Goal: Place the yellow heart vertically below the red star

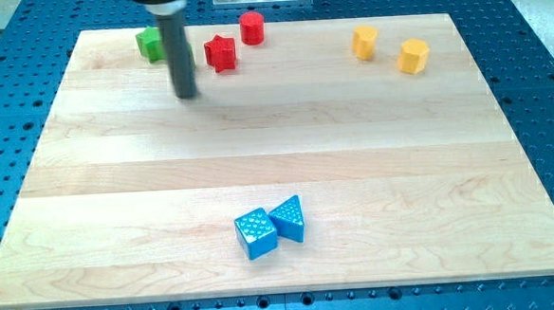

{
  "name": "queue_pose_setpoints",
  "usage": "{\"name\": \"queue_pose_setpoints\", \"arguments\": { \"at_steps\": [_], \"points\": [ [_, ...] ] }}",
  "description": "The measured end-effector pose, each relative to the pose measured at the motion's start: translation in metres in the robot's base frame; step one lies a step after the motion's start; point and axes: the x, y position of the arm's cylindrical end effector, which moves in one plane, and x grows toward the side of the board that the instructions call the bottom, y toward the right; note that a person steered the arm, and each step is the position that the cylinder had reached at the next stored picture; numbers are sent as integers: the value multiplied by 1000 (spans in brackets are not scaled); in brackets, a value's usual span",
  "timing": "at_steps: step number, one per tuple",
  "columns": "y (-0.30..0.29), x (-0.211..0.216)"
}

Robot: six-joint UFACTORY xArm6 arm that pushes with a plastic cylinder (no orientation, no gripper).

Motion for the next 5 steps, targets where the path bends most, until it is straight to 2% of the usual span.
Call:
{"name": "queue_pose_setpoints", "arguments": {
  "at_steps": [2, 5],
  "points": [
    [-18, -36],
    [-29, -65]
  ]
}}
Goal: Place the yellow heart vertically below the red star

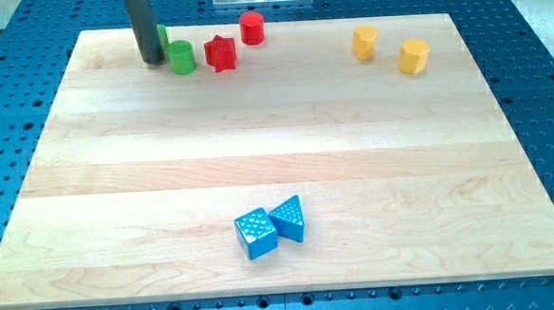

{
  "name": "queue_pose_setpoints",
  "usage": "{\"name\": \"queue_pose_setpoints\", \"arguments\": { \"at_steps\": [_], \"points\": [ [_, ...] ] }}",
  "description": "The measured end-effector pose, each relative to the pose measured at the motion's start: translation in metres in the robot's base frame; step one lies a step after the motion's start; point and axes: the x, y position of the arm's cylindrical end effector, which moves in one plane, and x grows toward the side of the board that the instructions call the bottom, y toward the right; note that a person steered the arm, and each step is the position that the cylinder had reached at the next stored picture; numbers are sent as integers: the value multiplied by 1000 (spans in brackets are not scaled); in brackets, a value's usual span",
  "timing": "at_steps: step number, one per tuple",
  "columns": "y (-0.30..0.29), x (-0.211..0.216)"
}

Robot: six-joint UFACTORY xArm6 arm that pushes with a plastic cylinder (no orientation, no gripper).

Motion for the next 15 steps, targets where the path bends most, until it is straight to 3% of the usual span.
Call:
{"name": "queue_pose_setpoints", "arguments": {
  "at_steps": [1, 2, 3, 4, 5, 6, 7, 9, 10, 11, 12, 13, 15],
  "points": [
    [-24, 63],
    [45, 130],
    [164, 196],
    [300, 227],
    [426, 200],
    [495, 124],
    [517, 86],
    [485, -26],
    [425, -41],
    [333, -23],
    [327, 5],
    [361, 12],
    [265, 25]
  ]
}}
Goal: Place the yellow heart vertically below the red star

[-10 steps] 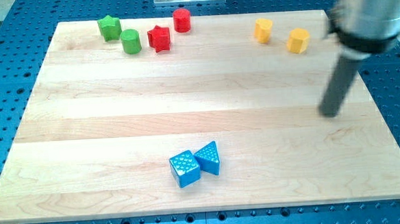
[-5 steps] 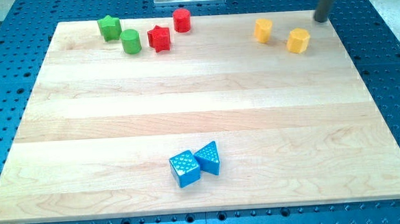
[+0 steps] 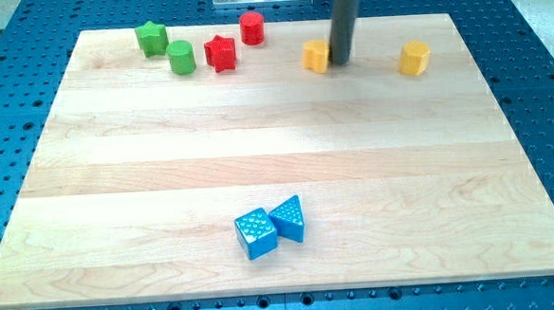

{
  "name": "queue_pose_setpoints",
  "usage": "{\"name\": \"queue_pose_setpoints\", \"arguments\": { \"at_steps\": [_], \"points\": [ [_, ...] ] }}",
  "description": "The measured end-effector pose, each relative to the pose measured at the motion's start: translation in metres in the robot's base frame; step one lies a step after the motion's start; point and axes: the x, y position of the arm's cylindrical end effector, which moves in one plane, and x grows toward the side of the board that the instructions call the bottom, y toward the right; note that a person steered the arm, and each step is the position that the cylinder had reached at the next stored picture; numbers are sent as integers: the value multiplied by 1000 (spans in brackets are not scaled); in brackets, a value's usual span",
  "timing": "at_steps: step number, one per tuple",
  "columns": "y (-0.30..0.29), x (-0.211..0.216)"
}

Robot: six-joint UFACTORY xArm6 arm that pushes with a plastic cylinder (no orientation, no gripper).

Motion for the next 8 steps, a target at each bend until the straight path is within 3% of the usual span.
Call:
{"name": "queue_pose_setpoints", "arguments": {
  "at_steps": [1, 3, 4, 6, 7, 8],
  "points": [
    [-8, 0],
    [-98, 21],
    [-71, 12],
    [-111, -2],
    [-166, 19],
    [-153, 58]
  ]
}}
